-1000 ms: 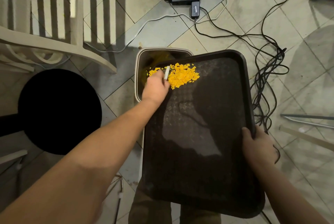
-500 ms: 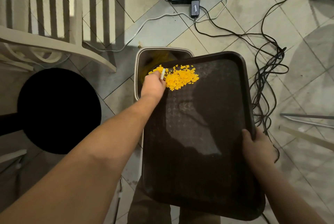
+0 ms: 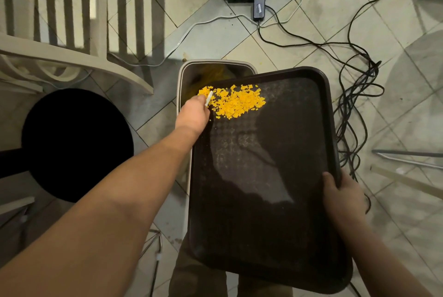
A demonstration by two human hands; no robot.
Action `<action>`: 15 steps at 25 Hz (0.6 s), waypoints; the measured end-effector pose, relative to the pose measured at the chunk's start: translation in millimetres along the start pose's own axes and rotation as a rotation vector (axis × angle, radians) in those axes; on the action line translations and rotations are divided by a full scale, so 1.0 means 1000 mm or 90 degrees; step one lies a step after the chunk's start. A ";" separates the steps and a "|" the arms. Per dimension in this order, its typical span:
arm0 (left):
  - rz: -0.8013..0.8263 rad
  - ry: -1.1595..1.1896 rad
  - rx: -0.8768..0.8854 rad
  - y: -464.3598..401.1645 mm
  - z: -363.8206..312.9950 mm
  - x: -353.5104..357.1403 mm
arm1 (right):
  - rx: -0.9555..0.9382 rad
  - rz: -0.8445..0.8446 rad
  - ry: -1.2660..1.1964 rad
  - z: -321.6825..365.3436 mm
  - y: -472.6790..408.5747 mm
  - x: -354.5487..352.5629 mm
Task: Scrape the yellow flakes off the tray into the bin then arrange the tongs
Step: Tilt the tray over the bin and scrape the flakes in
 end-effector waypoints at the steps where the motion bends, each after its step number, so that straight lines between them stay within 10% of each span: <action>1: -0.005 -0.003 -0.008 -0.002 -0.001 -0.003 | 0.001 0.000 -0.002 0.000 0.000 0.000; 15: 0.002 0.009 -0.026 0.007 0.000 -0.004 | -0.011 0.010 -0.001 0.012 0.004 -0.008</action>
Point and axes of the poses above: each hand's wrist, its own y-axis away from the middle knuckle, its own x-axis out of the palm, z = x × y, the point moved 4 cm from there along -y, towards the middle knuckle, and after that the axes turned 12 degrees about z, right-handed, at the moved point
